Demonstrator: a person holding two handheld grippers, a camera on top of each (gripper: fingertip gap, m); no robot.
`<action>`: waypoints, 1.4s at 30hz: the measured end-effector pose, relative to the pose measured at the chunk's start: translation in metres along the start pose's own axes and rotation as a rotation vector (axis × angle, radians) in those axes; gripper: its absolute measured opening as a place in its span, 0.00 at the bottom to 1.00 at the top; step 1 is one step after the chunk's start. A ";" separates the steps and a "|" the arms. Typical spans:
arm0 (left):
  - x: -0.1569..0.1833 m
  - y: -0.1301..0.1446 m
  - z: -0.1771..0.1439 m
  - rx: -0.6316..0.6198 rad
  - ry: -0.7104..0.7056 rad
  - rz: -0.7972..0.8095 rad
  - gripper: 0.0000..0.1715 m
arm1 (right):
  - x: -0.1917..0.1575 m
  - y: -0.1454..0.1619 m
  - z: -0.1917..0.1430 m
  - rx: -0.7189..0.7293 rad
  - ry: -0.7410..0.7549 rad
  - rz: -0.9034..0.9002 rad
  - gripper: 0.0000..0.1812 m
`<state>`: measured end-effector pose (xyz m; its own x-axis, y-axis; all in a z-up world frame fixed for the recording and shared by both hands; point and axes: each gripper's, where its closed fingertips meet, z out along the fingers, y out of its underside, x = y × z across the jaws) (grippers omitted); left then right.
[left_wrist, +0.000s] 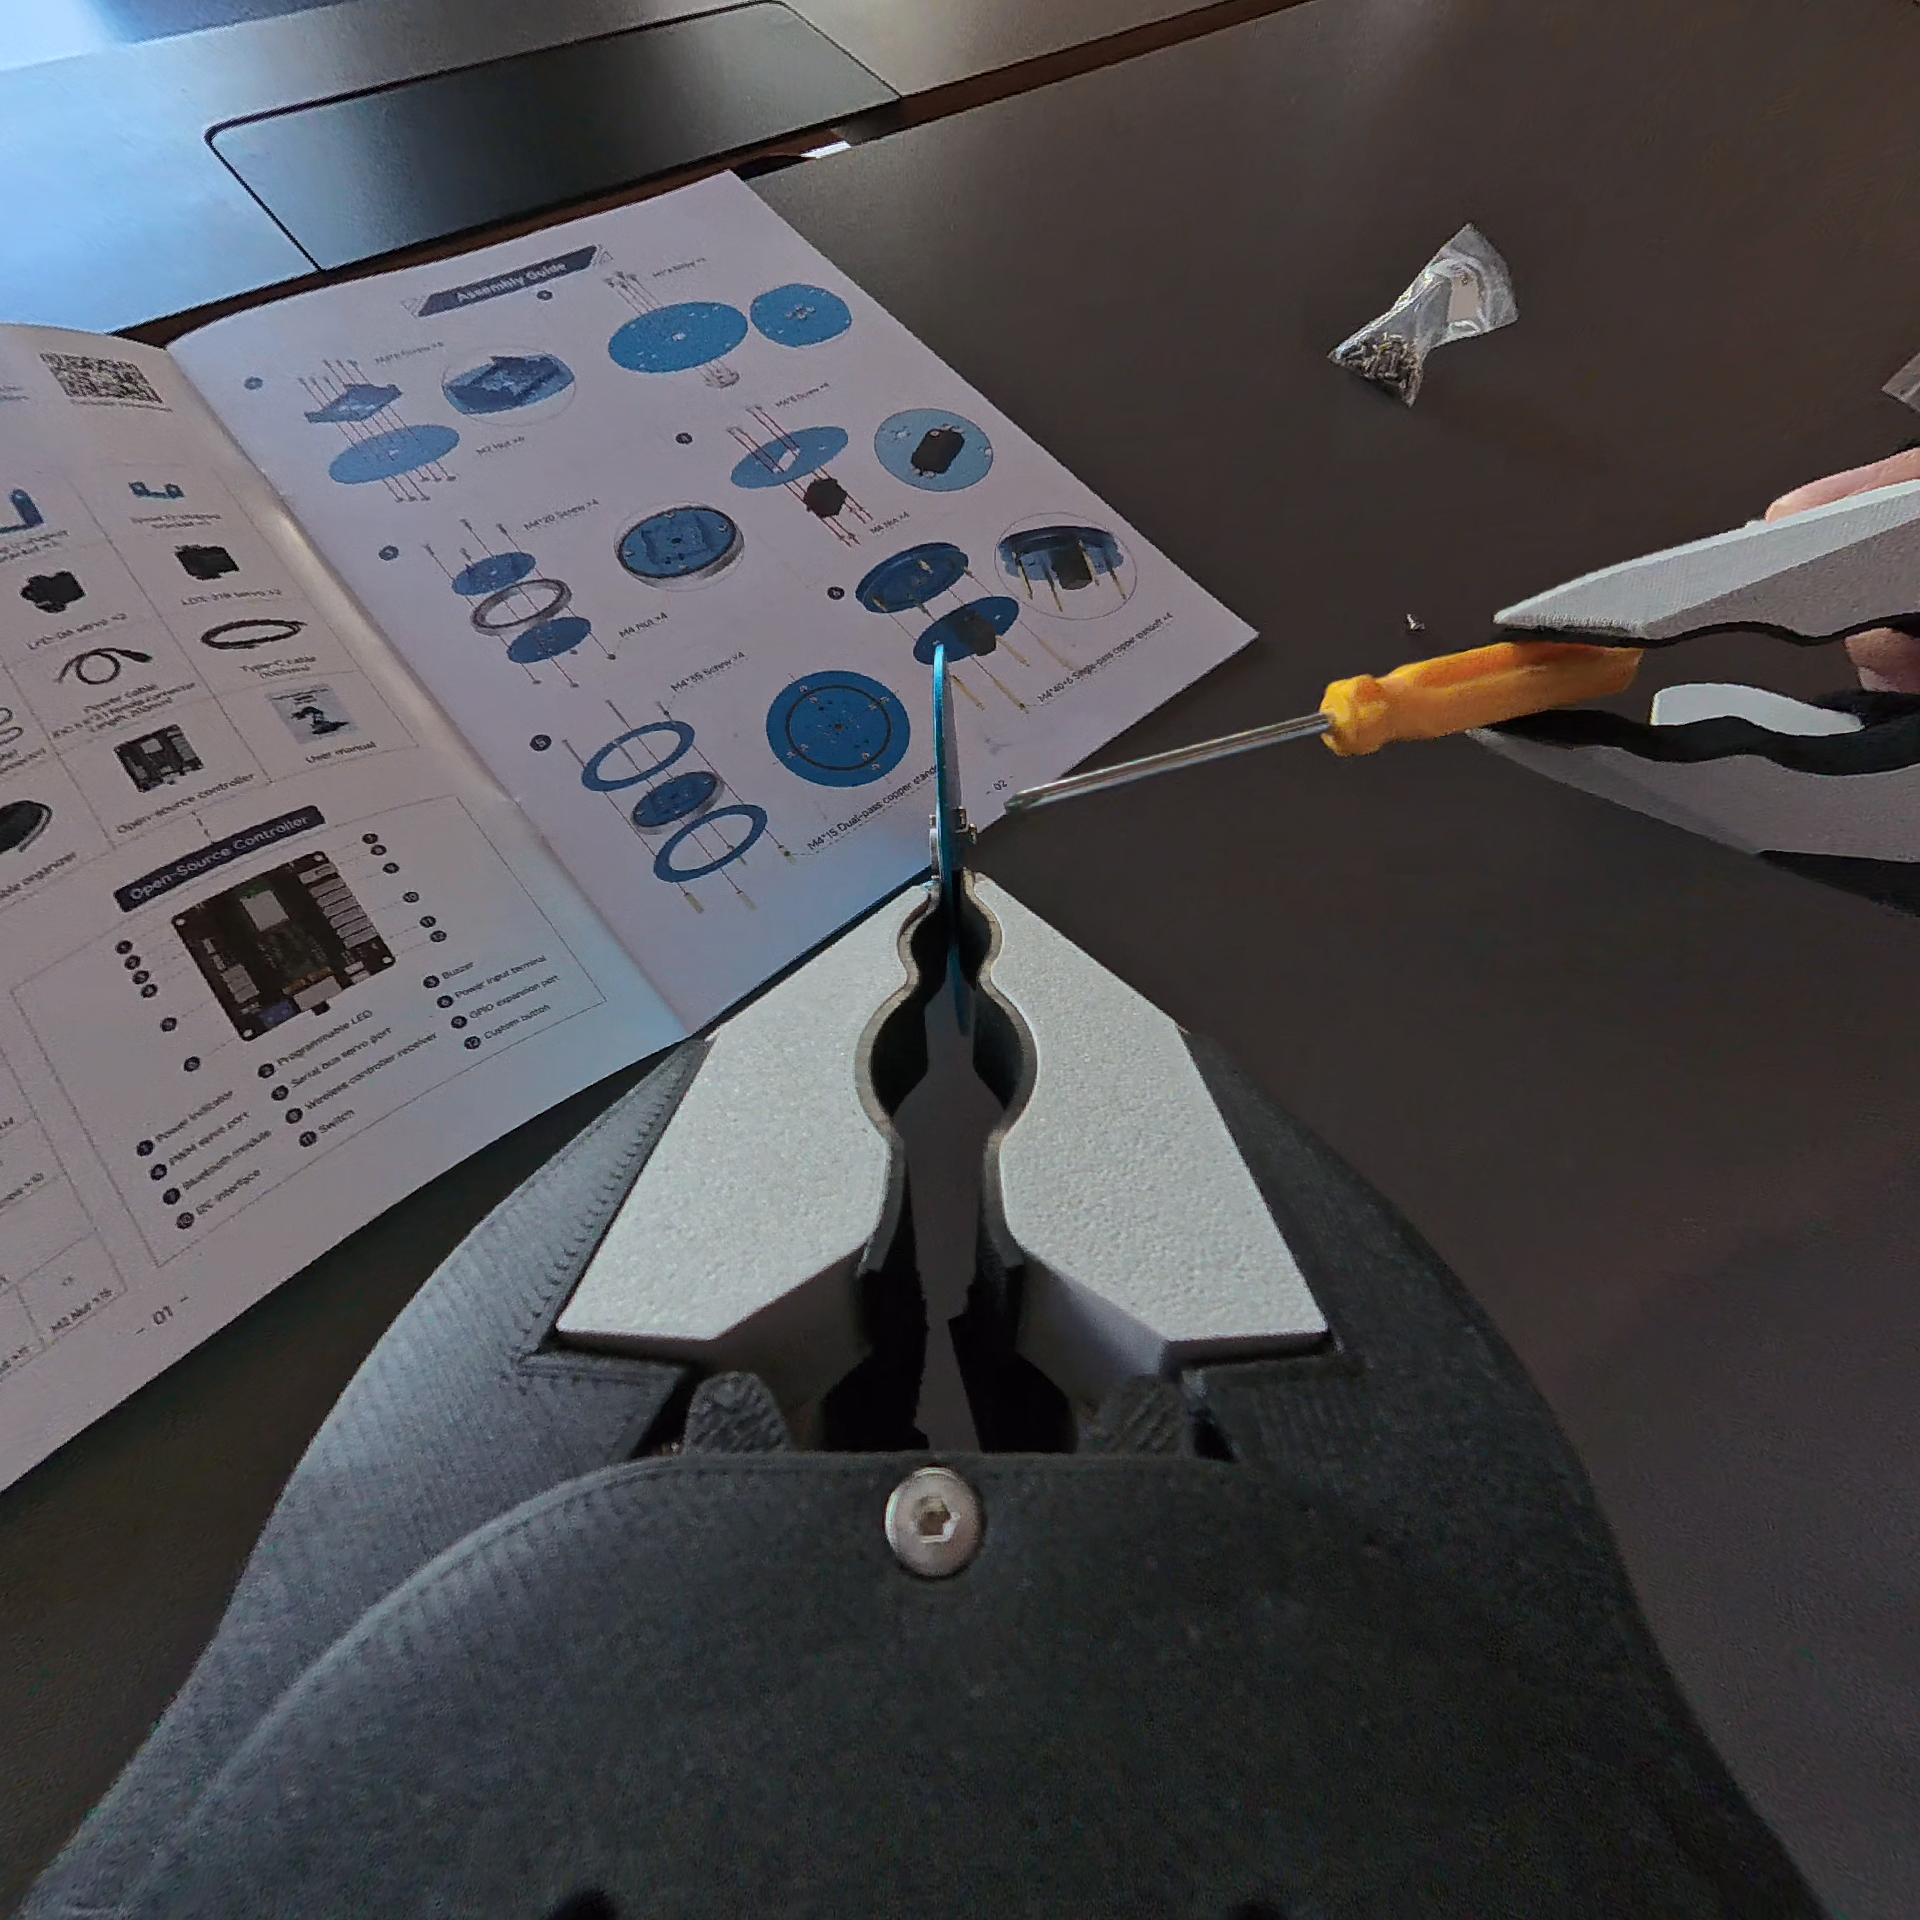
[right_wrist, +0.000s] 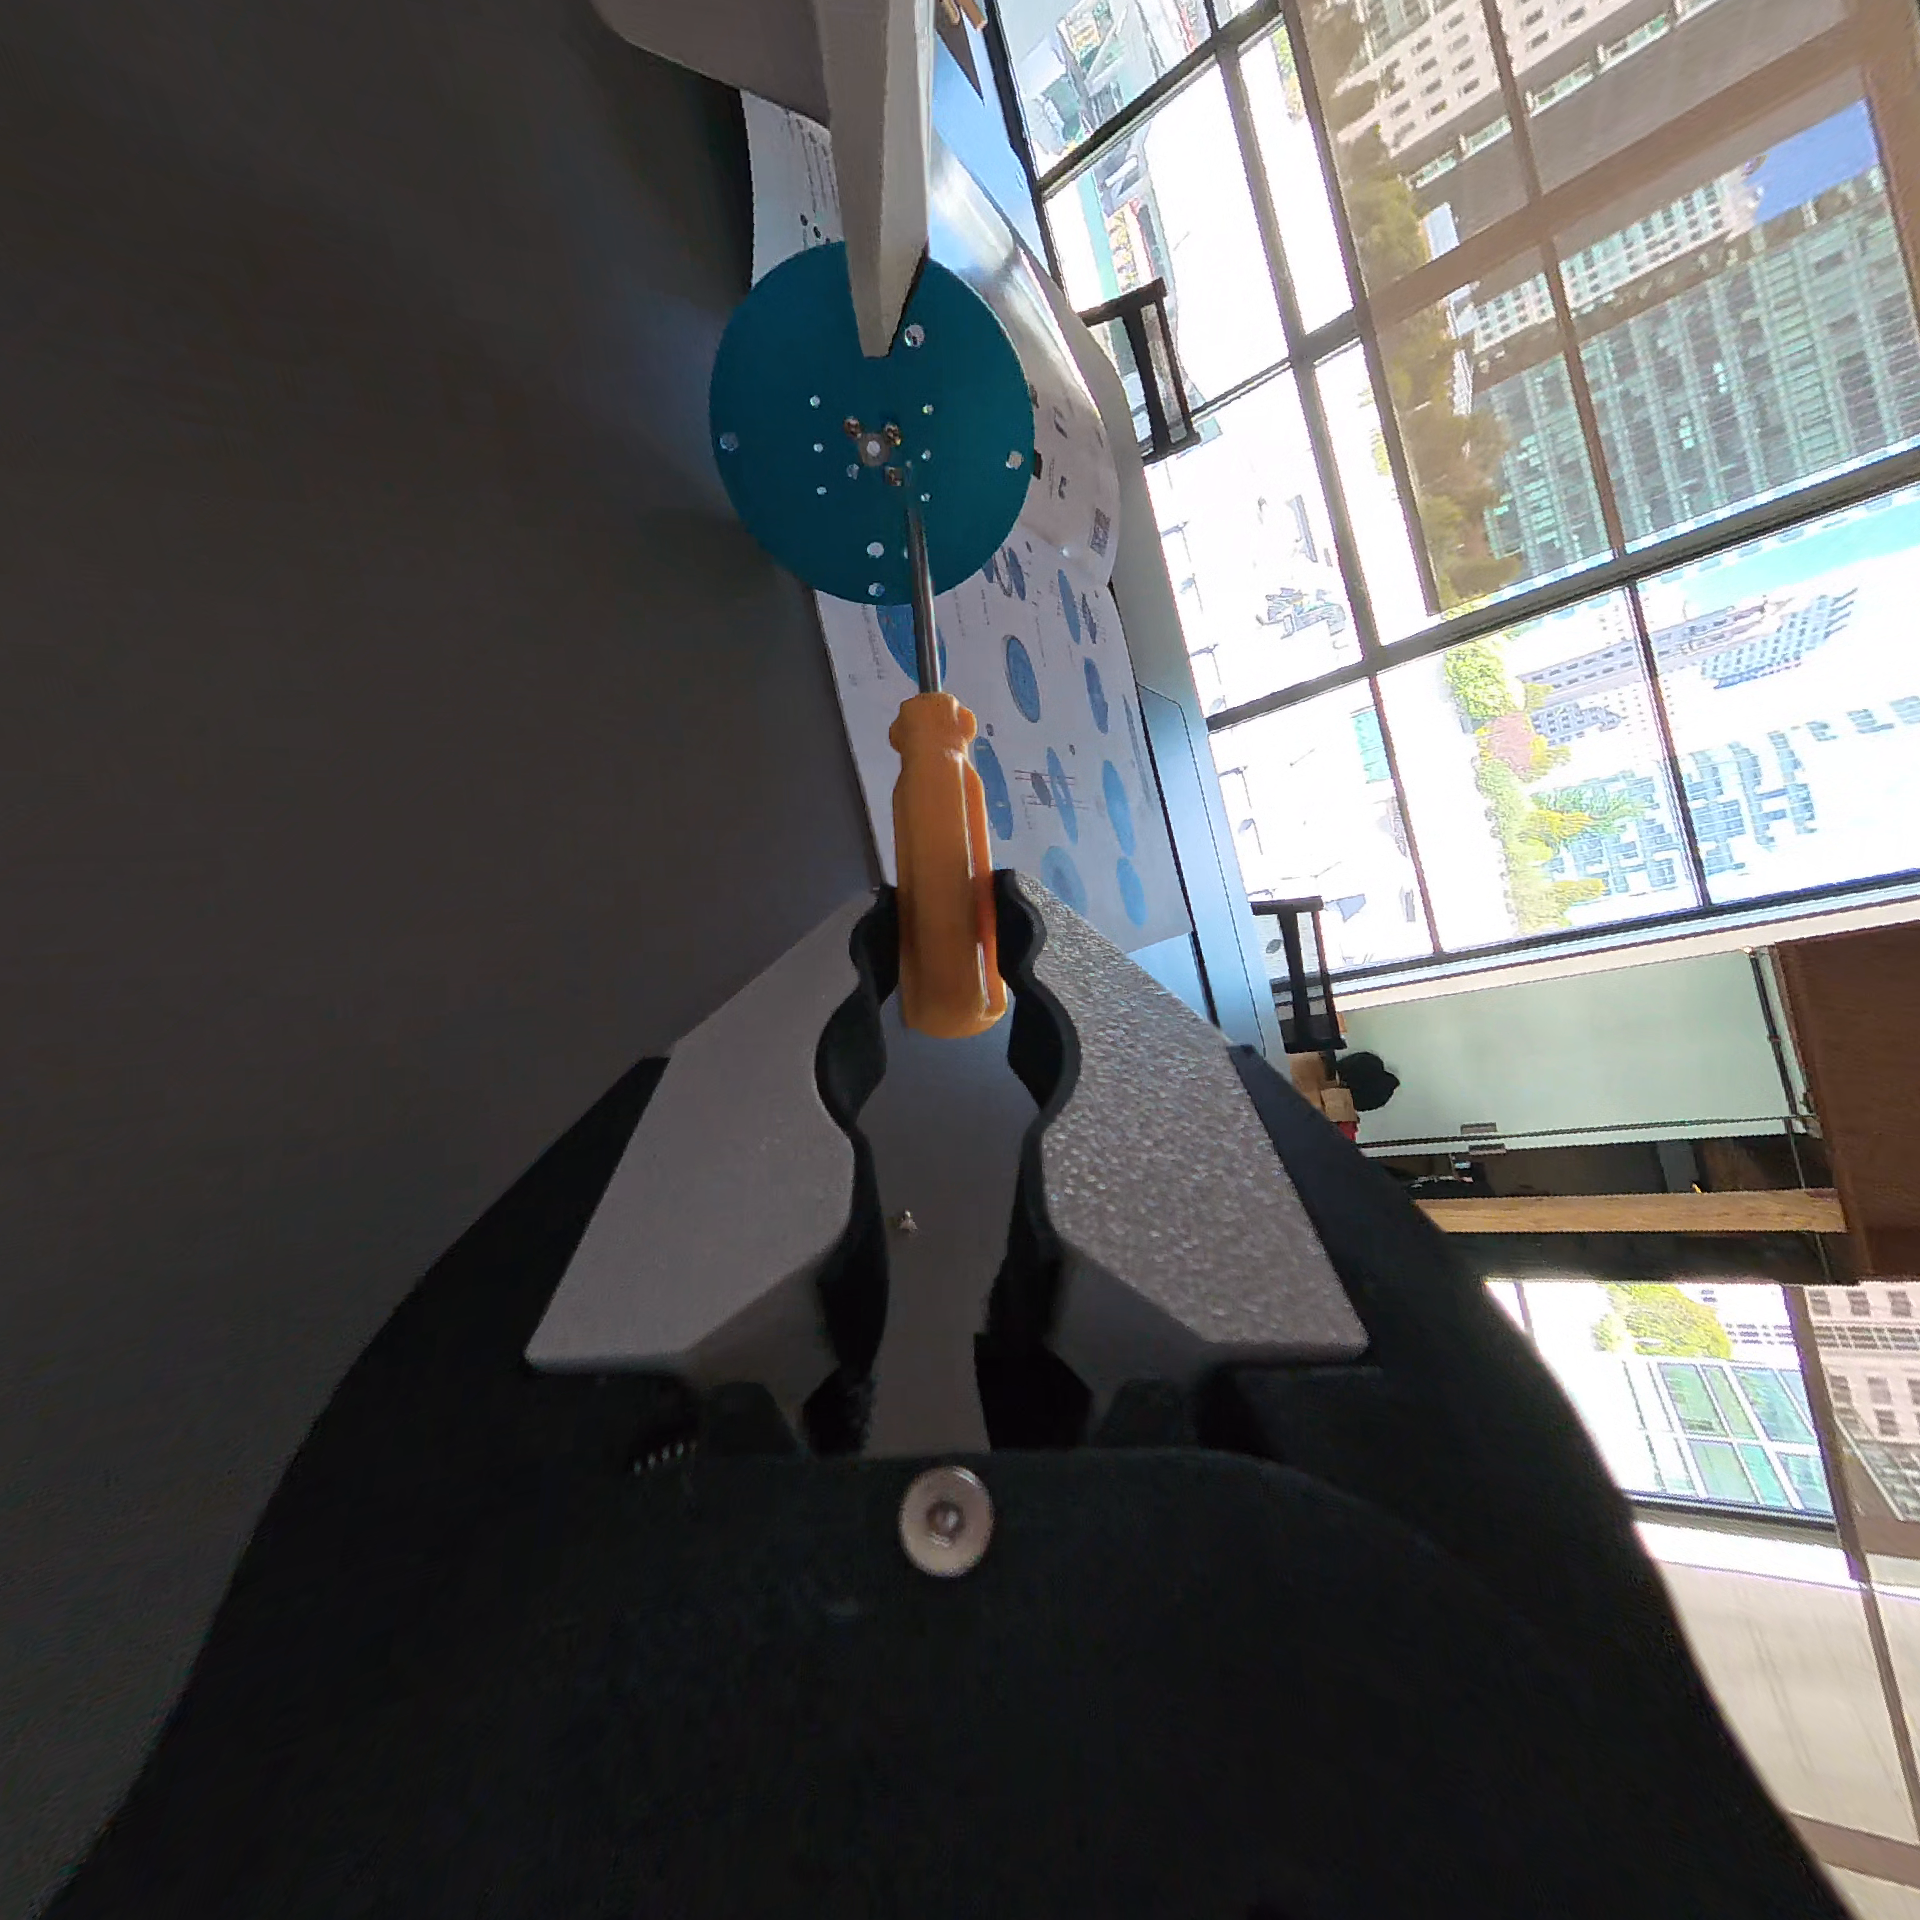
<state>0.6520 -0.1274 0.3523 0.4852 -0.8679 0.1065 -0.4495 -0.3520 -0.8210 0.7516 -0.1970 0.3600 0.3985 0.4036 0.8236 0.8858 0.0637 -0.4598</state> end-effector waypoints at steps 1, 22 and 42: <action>0.000 0.000 0.000 0.000 0.000 -0.001 0.00 | 0.001 -0.001 0.000 0.001 0.005 -0.004 0.10; 0.000 0.000 0.000 0.000 0.000 0.001 0.00 | -0.003 -0.007 0.004 0.004 -0.009 -0.009 0.10; 0.002 0.000 0.001 -0.001 -0.003 0.015 0.00 | -0.001 -0.006 0.005 -0.011 0.004 -0.036 0.10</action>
<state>0.6534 -0.1289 0.3522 0.4808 -0.8719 0.0926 -0.4573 -0.3395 -0.8220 0.7441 -0.1931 0.3600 0.3671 0.3979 0.8408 0.9021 0.0681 -0.4261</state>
